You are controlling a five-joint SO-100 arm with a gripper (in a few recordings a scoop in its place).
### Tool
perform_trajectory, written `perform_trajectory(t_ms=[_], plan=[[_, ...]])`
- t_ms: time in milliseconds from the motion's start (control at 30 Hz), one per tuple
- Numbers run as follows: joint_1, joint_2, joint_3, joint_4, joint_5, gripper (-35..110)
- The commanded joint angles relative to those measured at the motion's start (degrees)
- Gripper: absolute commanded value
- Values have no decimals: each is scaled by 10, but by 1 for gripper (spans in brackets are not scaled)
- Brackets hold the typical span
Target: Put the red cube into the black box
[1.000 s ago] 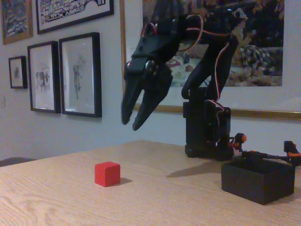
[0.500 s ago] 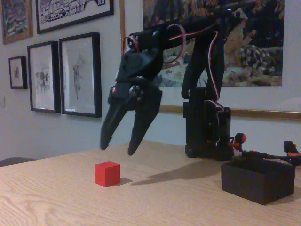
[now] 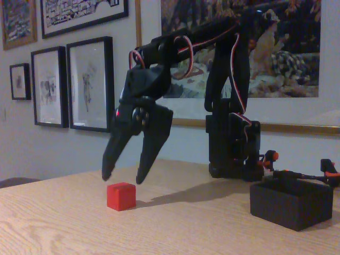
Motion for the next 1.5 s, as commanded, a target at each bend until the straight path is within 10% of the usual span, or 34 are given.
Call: perform_trajectory(t_ms=[0,833,1033,1467], plan=[[-4,-2,-18,-2,-14,28],[16,-52,-18,-36,-8,6],[30,103,-33,88,28,5],[374,412,-45,308,214,-12]])
